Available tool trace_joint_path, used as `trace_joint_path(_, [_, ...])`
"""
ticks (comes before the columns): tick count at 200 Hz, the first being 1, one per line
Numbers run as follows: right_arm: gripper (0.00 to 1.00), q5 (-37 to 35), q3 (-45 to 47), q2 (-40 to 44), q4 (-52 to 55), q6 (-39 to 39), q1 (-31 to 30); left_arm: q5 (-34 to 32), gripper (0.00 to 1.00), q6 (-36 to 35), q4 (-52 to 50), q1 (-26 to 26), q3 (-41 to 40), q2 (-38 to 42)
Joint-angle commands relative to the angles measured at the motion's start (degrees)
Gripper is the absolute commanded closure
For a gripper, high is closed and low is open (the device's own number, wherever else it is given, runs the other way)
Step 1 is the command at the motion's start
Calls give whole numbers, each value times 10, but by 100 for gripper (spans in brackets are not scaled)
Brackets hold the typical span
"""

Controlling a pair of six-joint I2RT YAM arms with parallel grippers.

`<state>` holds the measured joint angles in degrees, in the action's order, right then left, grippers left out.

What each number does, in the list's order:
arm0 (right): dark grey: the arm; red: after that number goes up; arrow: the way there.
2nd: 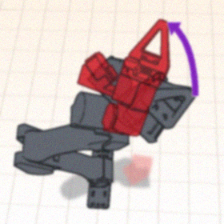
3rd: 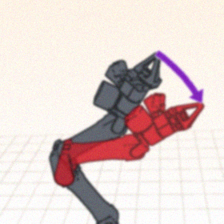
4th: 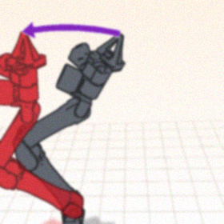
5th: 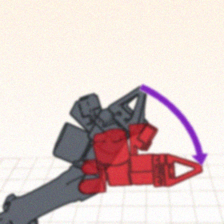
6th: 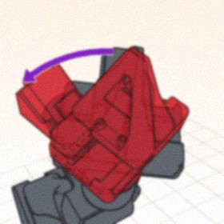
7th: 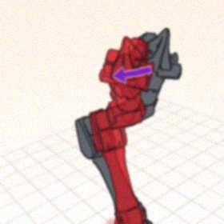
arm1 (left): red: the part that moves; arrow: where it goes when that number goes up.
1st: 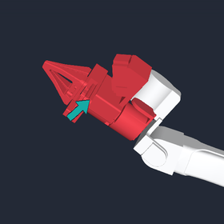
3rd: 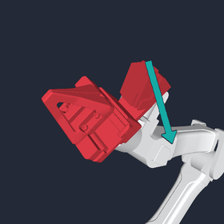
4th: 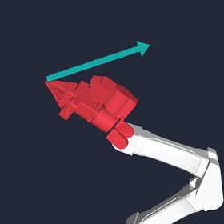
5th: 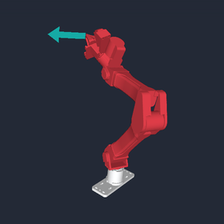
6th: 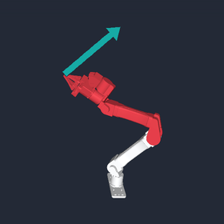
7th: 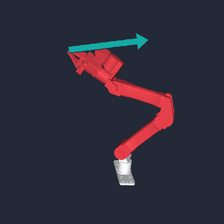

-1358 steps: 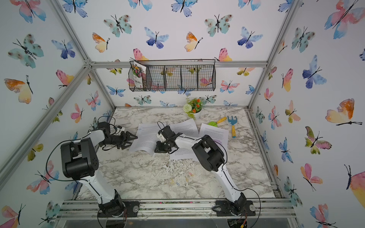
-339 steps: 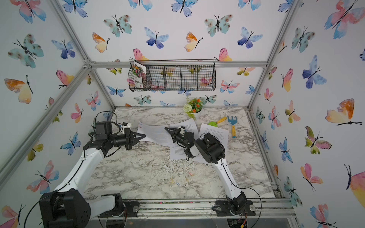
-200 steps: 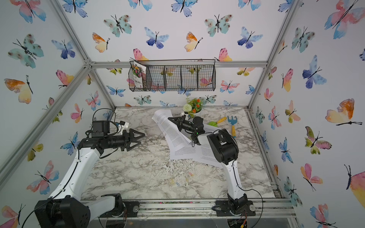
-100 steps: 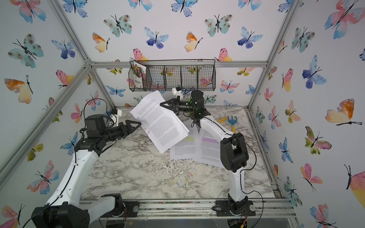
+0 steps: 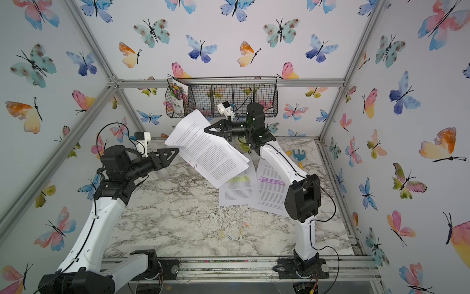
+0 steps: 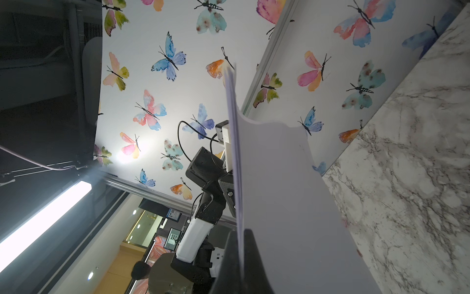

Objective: Unclip the paperclips from the documents
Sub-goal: Remove the paper clip from the document.

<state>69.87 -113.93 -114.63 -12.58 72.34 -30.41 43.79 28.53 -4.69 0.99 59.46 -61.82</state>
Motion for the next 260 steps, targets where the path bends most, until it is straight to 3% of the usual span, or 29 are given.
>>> trace_joint_path(1, [98, 43, -19, 38, -5, -7, 0, 54, 23, 1, 69, -3, -10, 1])
trace_joint_path(36, [98, 68, -13, 56, -65, 39, 0, 80, 23, -3, 70, -3, -1, -18])
trace_joint_path(87, [98, 87, -10, 58, -128, 89, 0, 163, 23, 62, 171, -14, 0, -42])
trace_joint_path(93, [98, 87, -5, 58, -132, 89, 0, 167, 27, 73, 187, -14, -3, -41])
trace_joint_path(102, [98, 87, 3, 59, -139, 90, 0, 172, 42, 93, 216, -18, -6, -40])
trace_joint_path(120, [98, 85, 18, 60, -159, 98, 3, 184, 53, 123, 244, -24, -3, -47])
trace_joint_path(137, [98, 83, 30, 62, -184, 111, 12, 192, 79, 130, 240, -25, 4, -55])
trace_joint_path(208, [98, 90, 79, 78, -224, 136, 51, 147, 76, 83, 155, -24, 22, -51])
trace_joint_path(218, [98, 90, 86, 81, -226, 136, 53, 150, 79, 83, 154, -24, 24, -53])
trace_joint_path(236, [98, 87, 94, 84, -234, 139, 53, 158, 94, 89, 154, -24, 24, -61])
trace_joint_path(260, [98, 79, 96, 85, -251, 148, 54, 178, 95, 110, 164, -25, 23, -74])
